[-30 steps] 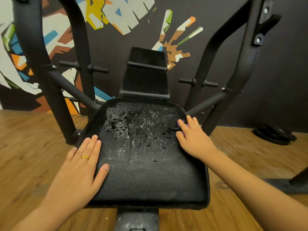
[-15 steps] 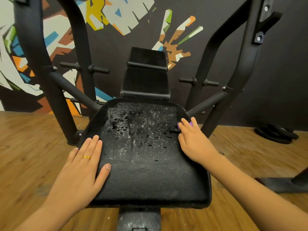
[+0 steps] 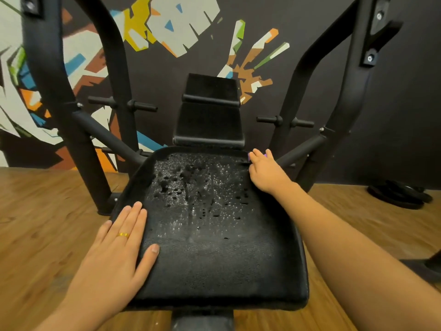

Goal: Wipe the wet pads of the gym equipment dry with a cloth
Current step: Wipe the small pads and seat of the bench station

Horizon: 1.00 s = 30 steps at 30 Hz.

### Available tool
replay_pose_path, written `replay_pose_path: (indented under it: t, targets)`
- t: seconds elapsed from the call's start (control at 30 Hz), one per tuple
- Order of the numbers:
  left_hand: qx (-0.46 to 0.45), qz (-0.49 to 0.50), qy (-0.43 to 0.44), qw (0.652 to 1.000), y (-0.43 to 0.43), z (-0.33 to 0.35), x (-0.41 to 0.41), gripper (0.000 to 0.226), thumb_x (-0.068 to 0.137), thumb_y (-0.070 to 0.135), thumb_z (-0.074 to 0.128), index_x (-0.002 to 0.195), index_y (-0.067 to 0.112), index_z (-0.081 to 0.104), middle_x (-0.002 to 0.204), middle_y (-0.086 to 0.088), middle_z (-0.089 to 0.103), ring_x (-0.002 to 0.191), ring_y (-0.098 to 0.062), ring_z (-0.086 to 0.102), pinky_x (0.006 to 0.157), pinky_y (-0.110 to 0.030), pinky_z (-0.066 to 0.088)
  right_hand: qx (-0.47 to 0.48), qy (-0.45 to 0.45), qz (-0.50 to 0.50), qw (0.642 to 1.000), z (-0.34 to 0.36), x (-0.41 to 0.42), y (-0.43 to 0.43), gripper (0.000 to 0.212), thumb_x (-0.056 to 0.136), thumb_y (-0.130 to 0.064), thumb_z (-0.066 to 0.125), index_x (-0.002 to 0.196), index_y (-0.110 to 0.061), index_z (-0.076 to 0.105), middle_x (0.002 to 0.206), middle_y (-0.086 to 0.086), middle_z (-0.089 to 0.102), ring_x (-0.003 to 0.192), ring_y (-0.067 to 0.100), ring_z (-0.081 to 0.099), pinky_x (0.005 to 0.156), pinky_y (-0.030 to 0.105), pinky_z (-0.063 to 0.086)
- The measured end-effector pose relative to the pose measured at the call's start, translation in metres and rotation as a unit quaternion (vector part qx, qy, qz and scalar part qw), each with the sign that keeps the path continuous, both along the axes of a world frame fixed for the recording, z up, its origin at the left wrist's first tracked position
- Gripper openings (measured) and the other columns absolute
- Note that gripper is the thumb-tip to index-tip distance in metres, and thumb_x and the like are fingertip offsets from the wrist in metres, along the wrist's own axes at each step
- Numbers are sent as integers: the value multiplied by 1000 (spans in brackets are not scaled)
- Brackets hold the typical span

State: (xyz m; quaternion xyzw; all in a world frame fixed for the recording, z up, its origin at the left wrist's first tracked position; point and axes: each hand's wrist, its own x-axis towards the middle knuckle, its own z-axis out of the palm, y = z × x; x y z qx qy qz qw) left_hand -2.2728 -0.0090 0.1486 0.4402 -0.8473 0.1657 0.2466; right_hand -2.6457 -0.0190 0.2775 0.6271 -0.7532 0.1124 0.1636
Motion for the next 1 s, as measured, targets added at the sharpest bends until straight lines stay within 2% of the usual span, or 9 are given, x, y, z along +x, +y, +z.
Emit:
replay_pose_path:
  t: [0.1, 0.23, 0.37, 0.53, 0.7, 0.8, 0.83, 0.93, 1.0]
  targets:
    - [21, 3, -8, 1000, 1, 2, -1, 78, 101, 62, 21, 156, 8, 34, 164, -5, 27, 151, -18, 24, 118, -37, 14, -23, -16, -12, 1000, -1, 7, 6, 42, 106, -13, 32, 142, 3, 43, 148, 20, 41, 131, 40, 39, 120, 45, 12]
    - [23, 2, 1, 1000, 5, 5, -2, 77, 100, 59, 24, 155, 7, 36, 164, -6, 28, 150, -20, 27, 119, -38, 14, -3, -9, 1, 1000, -9, 25, 48, 45, 107, -14, 31, 148, 3, 38, 154, 18, 37, 136, 35, 32, 122, 45, 10]
    - [22, -8, 19, 1000, 4, 5, -1, 77, 99, 59, 25, 155, 7, 36, 164, -6, 28, 151, -20, 26, 119, -39, 15, -42, 12, 45, 998, -32, 40, 90, 47, 105, -14, 33, 144, 8, 45, 145, 19, 47, 130, 26, 22, 122, 51, 20]
    - [24, -14, 35, 999, 5, 5, -2, 78, 99, 58, 25, 156, 6, 34, 164, -8, 27, 152, -22, 24, 119, -43, 21, -45, 24, -2, 999, -60, 54, 122, 50, 107, -19, 38, 153, -1, 37, 159, 15, 36, 150, 38, 19, 126, 41, 5]
    - [31, -14, 27, 999, 6, 6, -2, 79, 99, 59, 22, 157, 6, 32, 165, -9, 25, 152, -24, 24, 119, -46, 24, -40, 28, -28, 998, -67, 63, 137, 51, 107, -21, 39, 155, -3, 34, 161, 16, 32, 152, 42, 17, 124, 42, 6]
    - [31, -15, 24, 999, 6, 7, -2, 78, 99, 58, 23, 157, 6, 32, 165, -11, 25, 152, -25, 25, 119, -47, 26, -66, 81, -17, 994, -73, 69, 151, 50, 95, -14, 65, 141, 3, 53, 144, 21, 54, 139, 45, 43, 116, 47, 26]
    - [31, -15, 25, 999, 6, 6, -2, 78, 99, 57, 23, 157, 5, 31, 165, -11, 25, 152, -26, 24, 119, -48, 25, -80, 102, -12, 992, -79, 70, 158, 48, 94, -14, 67, 138, 3, 57, 140, 21, 58, 135, 45, 47, 113, 49, 31]
    - [29, -21, 26, 999, 5, 5, -1, 77, 100, 58, 23, 158, 6, 29, 166, -11, 22, 153, -25, 21, 121, -45, 20, -58, 120, 11, 991, -98, 68, 180, 51, 103, -27, 38, 147, -3, 48, 152, 15, 47, 146, 41, 33, 121, 48, 29]
    - [26, -22, 23, 999, 4, 5, -1, 77, 100, 58, 22, 158, 6, 28, 166, -10, 21, 154, -25, 20, 121, -43, 17, -45, 115, 27, 992, -105, 64, 188, 56, 103, -32, 29, 149, -5, 45, 156, 12, 42, 150, 37, 25, 121, 45, 21]
